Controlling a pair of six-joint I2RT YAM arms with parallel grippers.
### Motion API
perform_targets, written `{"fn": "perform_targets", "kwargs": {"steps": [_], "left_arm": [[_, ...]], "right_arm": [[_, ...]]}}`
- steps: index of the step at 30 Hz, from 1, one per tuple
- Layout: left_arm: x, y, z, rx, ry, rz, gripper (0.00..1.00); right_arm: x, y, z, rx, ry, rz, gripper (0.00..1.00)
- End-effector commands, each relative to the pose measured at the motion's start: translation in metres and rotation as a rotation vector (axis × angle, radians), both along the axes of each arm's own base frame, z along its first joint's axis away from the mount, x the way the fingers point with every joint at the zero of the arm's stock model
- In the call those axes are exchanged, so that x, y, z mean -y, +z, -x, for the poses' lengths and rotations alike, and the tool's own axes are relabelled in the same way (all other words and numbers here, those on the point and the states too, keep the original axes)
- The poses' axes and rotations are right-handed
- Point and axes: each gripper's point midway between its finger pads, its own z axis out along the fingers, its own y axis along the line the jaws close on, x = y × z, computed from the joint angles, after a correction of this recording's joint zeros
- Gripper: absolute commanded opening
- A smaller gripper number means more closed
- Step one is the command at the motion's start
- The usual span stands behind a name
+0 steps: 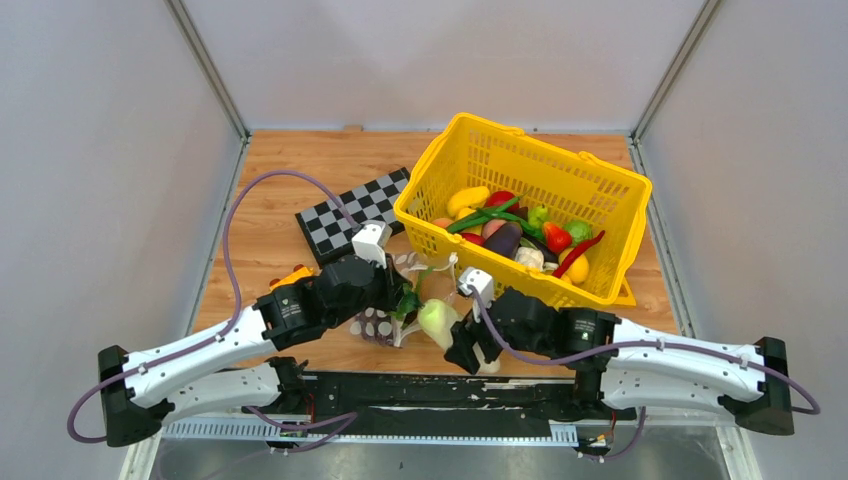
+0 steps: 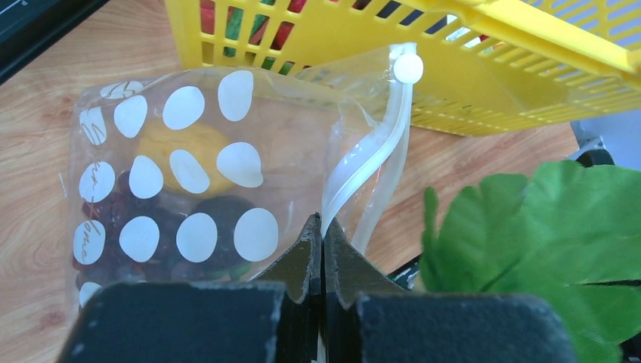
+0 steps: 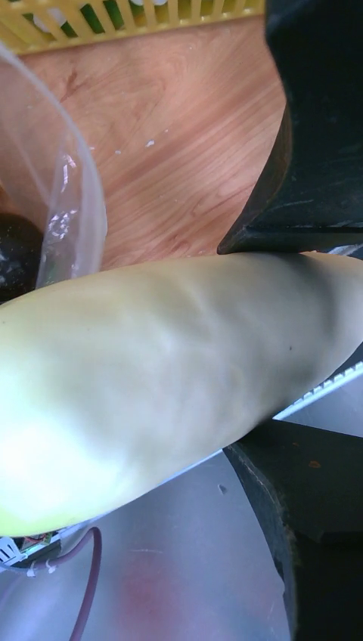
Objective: Place the food in the zip-top bag and seal the zipper
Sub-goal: Pick up the fake vegetable at the center of the board, then place the fake vegetable in the zipper food storage bag.
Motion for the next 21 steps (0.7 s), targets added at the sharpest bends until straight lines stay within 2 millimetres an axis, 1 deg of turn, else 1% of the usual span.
{"fn": "perform_targets", "kwargs": {"steps": [1,4,8,11,16,19,21], "left_arm": [[0.014,0.027,0.000,0.052,-0.067,0.050,0.00],[0.014,0.031,0.002,0.056,-0.079,0.060,0.00],[0.009,0.035,0.004,0.064,-0.075,0.071,0.00],[0.005,0.037,0.005,0.071,-0.074,0.075,0.00],[0.011,0.039,0.008,0.077,-0.118,0.065,0.00],[0.019,0.042,0.012,0.081,-0.161,0.079,0.00],[0.023,0.045,0.014,0.087,-0.177,0.092,0.00]], "right_arm": [[-0.004,0.006,0.008,-0.115,-0.017,0.118,0.42],[-0.005,-0.010,0.009,-0.173,-0.041,0.247,0.41],[-0.003,-0.017,0.003,-0.191,-0.081,0.341,0.41],[-0.006,-0.010,-0.007,-0.183,-0.107,0.330,0.42],[-0.023,0.016,-0.032,-0.162,-0.138,0.224,0.42],[-0.027,0.016,-0.046,-0.159,-0.147,0.246,0.45],[-0.029,0.015,-0.054,-0.153,-0.164,0.292,0.45]]}}
